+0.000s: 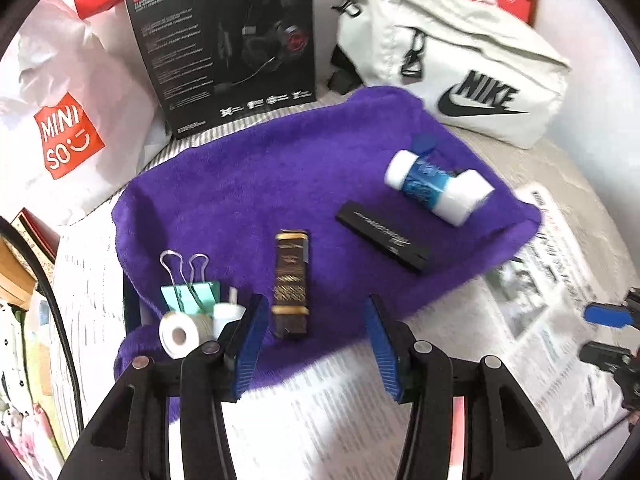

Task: Organize rigid objects
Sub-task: 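Move both tools toward the clear plastic disc and pink marker on the newspaper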

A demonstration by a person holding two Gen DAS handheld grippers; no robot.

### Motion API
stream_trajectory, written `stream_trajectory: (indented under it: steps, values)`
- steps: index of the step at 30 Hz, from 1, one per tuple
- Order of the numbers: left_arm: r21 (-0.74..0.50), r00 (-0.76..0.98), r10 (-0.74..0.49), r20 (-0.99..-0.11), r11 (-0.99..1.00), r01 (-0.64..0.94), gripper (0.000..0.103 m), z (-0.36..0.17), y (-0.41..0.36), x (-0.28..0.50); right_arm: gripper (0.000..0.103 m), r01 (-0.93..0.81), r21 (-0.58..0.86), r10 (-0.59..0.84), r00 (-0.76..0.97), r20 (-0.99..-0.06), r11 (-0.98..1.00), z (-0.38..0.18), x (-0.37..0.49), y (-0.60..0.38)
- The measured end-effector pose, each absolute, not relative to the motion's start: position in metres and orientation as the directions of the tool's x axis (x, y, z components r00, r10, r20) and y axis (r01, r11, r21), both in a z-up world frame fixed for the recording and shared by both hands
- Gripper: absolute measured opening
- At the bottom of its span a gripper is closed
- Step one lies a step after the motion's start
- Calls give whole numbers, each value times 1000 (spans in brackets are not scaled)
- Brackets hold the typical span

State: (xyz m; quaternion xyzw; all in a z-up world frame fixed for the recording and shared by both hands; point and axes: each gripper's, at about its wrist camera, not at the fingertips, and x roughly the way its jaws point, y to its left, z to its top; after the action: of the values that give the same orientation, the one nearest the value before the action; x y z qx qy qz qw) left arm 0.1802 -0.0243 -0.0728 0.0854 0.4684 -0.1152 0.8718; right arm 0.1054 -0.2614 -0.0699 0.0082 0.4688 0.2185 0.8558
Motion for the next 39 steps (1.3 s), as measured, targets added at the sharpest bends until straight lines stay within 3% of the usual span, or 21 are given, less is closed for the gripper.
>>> stream_trajectory:
  steps: [15, 39]
  values:
    - [-27, 480, -244, -843, 910, 414, 48, -79, -47, 129, 40, -274, 262, 369, 491, -789, 925, -73, 82, -285]
    - [-12, 441, -233, -867, 893, 450, 48, -94, -58, 131, 40, -268, 278, 376, 462, -803, 922, -86, 82, -287]
